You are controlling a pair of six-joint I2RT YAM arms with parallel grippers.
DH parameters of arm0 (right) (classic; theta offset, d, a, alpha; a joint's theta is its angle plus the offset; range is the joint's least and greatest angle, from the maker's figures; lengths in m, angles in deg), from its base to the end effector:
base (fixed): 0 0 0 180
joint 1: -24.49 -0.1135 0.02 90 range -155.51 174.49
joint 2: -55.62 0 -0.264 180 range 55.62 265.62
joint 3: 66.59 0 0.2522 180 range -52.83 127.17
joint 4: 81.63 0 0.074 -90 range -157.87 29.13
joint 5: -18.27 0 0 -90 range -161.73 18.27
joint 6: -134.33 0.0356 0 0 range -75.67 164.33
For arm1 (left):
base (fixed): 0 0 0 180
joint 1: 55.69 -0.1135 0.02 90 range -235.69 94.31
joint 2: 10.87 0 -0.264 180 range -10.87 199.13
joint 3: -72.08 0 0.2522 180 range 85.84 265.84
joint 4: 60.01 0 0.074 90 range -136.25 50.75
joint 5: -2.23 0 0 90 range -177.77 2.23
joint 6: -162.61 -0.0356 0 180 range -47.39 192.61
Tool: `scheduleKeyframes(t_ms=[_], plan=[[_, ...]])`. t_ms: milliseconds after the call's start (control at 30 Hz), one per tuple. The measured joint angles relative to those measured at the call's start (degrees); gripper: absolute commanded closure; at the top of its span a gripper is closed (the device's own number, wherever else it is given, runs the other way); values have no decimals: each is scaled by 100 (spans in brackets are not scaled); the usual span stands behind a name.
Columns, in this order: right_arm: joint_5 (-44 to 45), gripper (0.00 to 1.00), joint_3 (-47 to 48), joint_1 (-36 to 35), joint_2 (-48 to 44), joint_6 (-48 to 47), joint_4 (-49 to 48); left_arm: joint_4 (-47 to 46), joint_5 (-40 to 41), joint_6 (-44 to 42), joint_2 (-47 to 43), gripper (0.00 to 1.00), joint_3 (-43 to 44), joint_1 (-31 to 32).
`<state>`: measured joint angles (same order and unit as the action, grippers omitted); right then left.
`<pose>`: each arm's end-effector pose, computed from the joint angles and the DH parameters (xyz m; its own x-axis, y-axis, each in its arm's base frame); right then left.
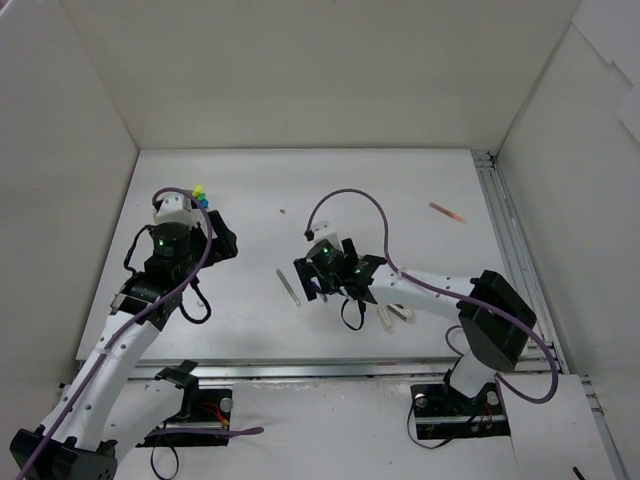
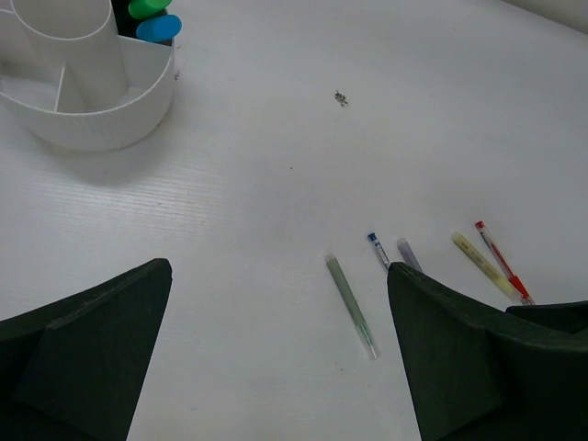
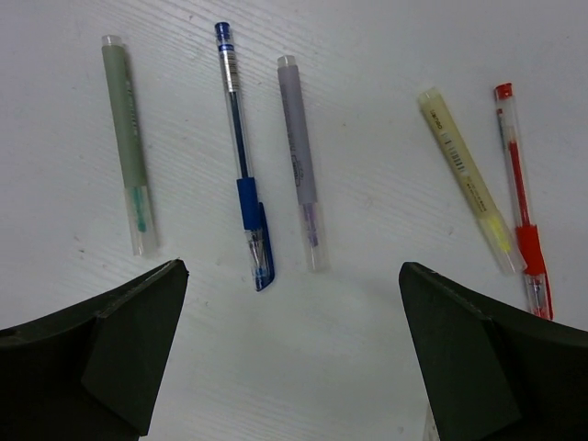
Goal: Sort the stationery into containers
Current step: Pick up the pen from the center of the board.
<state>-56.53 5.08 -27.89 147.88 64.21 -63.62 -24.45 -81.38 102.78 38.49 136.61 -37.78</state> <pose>0.2218 0.2725 0.2210 -0.5755 -0.2092 -0.7906 -0.4717 0.8746 0.1119 0.1858 -0.0559 0.3417 -0.3903 -0.3987 -0.8299 0.0118 0.8991 -0.4376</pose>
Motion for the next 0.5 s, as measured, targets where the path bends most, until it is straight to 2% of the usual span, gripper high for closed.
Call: scheduleKeyframes(t_ms=[200,300,400,500], plan=[[92,2,153,-240,166,-85,-83,0,-39,17,70,1,0,0],[216,2,140,-302,153,-68,-90,92,-197,63,385,1,72,11],[413,2,-66,-306,-83,-33,-105,225,-435,149,887,1,219,103],[603,2,-450,-306,-586,48,-92,332,-636,175,1255,1,225,496]])
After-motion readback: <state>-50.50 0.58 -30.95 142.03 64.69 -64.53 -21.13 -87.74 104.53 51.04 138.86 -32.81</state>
